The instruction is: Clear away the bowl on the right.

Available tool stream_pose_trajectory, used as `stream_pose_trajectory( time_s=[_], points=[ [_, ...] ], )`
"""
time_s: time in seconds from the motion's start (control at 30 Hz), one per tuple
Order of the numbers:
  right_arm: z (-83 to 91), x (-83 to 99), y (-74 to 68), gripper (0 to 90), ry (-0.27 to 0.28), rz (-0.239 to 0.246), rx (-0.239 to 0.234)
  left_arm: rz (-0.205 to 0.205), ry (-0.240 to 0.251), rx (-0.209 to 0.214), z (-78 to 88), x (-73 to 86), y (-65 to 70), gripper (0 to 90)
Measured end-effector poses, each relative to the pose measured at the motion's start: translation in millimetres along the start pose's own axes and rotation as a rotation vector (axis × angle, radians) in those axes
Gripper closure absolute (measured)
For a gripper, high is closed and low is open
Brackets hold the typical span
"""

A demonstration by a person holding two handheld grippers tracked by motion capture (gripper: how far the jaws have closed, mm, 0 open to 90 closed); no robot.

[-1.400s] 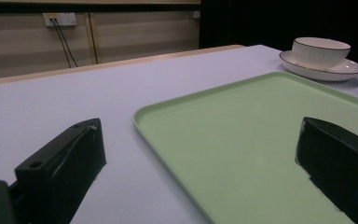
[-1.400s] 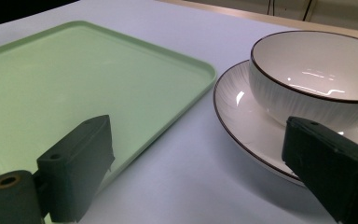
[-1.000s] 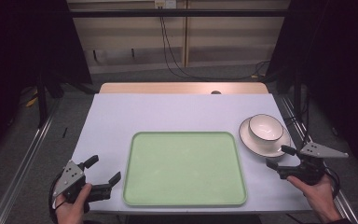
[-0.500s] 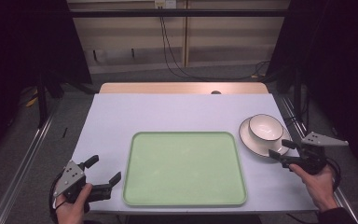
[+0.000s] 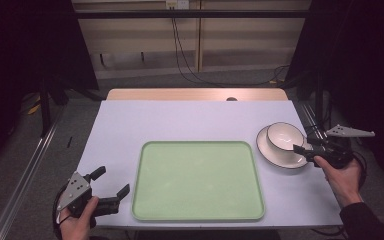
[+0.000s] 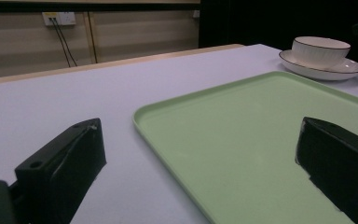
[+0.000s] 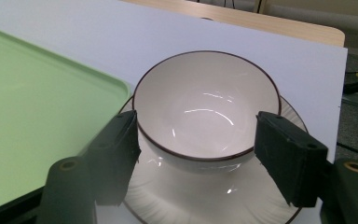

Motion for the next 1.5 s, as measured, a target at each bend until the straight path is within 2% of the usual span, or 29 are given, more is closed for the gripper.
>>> stream_pose_trajectory(
  time_s=[0.13,0.3,0.43,0.57,0.63,0.73,0.77,0.8,0.9,1.03,1.17,1.3,1.5],
  points=[
    [-7.0,-3.5,10.1,34.8,-0.032,-0.001,0.016,0.002,0.001,0.0,-0.3,0.0,0.1,1.4],
    [-18.3,-5.2,18.2,34.9,-0.085,-0.011,0.03,0.001,0.0,0.001,-0.5,0.0,0.2,1.3],
    [-22.9,-8.0,24.6,34.9,-0.098,-0.016,0.051,0.004,0.0,0.001,-0.3,0.2,0.1,1.3],
    [-27.9,-7.7,28.1,39.0,-0.15,0.001,0.055,0.006,-0.001,0.006,-1.1,0.6,0.8,1.4],
    [-29.1,-9.5,30.9,40.4,-0.15,-0.018,0.057,0.005,-0.002,0.005,-0.9,0.4,1.2,1.4],
    [-33.9,-8.5,37.8,44.0,-0.188,-0.023,0.06,0.004,-0.003,0.0,-0.5,1.0,-0.3,1.4],
    [-35.2,-6.7,38.7,44.1,-0.211,-0.044,0.066,0.006,-0.002,-0.001,-0.4,0.9,-0.3,1.4],
    [-37.9,-6.4,41.6,44.4,-0.217,-0.026,0.062,0.004,-0.002,0.001,-0.5,0.8,-0.2,1.4],
    [-43.0,-4.5,44.0,46.9,-0.231,-0.057,0.073,0.005,-0.003,0.005,-1.0,0.8,0.5,1.4],
    [-50.0,-4.2,45.0,47.4,-0.249,-0.052,0.084,0.003,-0.007,0.006,-1.1,1.4,-0.1,1.4],
    [-58.0,-5.0,43.5,54.0,-0.278,-0.042,0.092,0.002,-0.006,0.005,-0.9,1.3,-0.2,1.4],
    [-64.0,-4.3,44.7,60.6,-0.307,-0.061,0.116,0.004,-0.005,0.004,-0.6,1.5,-0.4,1.4],
    [-67.3,-0.3,49.9,69.4,-0.324,-0.084,0.111,0.007,-0.003,0.004,-0.4,1.4,0.0,1.4]
  ],
)
Point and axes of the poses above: each handheld gripper's, and its own axes: z roughly backward along the jaws, x roughly out of its underside, y roughly to its right, the point moved 7 cm from there along -z, roughly forward along the jaws, and after that the axes turned 9 degrees about -z, right-handed, at the moved point
